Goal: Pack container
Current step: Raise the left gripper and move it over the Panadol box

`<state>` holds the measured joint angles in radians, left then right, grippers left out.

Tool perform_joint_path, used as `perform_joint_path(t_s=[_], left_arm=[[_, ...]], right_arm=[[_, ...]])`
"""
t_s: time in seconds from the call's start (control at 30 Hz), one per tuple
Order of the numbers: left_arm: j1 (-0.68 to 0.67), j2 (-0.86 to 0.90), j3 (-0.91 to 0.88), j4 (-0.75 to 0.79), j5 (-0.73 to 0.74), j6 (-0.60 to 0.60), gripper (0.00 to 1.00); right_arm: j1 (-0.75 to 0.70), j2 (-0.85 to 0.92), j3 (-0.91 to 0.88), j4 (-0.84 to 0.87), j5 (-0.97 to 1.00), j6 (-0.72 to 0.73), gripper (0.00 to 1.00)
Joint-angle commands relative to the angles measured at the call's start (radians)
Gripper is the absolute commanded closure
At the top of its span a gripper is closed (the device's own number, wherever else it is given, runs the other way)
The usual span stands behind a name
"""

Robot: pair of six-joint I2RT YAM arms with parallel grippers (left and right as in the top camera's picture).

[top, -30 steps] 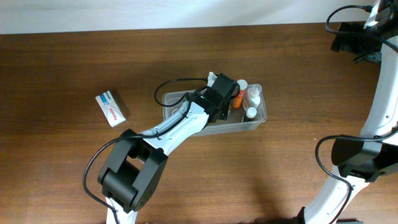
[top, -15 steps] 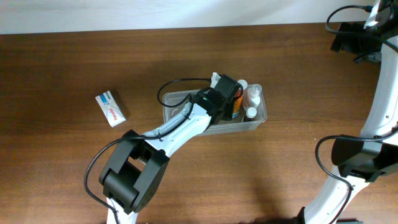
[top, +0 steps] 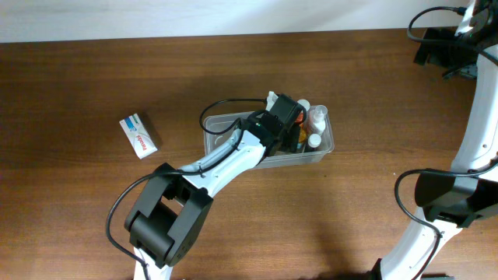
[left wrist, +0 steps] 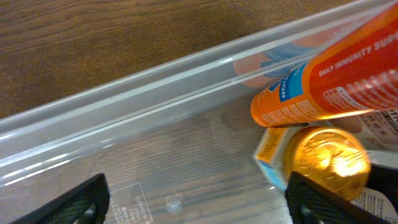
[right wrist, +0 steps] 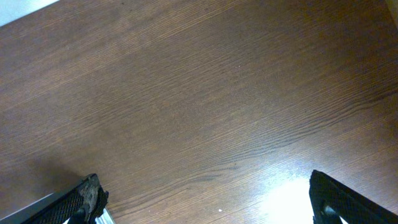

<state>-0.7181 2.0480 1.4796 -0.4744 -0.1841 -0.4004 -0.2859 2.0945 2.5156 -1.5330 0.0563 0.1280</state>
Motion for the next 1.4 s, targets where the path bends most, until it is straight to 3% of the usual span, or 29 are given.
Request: perform_joint_path(t_s=[0.0,0.23,0.4,0.7,0.87,0.9,1.23,1.37], left_arm=[[0.004,0.011,0.025,0.002,0.004,0.013,0.06],[0.034,-0.025,0.025,-0.037,0.004,0.013,0.07],[0.042,-0.055,0.025,-0.051,0.004,0.013,0.18],[0.074,-0.216,0.028,-0.084,-0.054,0.014,0.17],[0.107,-0.365,0.028,-0.188,-0.114,0.058,0.13],[0.121,-0.397,0.028,-0.225,-0.133,0.057,0.07],[0.393,-0.509,0.017,-0.604,-0.155,0.05,0.01],[0.509,-0.506,-0.035,-0.615,-0.119,0.006,0.01]], right_arm=[[-0.003,-0.024,0.018,0.003,0.008,0.004,0.02],[-0.003,-0.024,0.018,0.003,0.008,0.004,0.02],[-0.003,-0.024,0.018,0.003,0.008,0.004,0.02],[-0.003,-0.024,0.018,0.003,0.008,0.004,0.01],[-0.003,-0.024,0.018,0.003,0.008,0.004,0.02],[-0.003,-0.024,0.018,0.003,0.008,0.003,0.02],[-0.003,-0.024,0.018,0.003,0.008,0.004,0.02],[-0.003,-0.024,0.018,0.003,0.008,0.004,0.02]])
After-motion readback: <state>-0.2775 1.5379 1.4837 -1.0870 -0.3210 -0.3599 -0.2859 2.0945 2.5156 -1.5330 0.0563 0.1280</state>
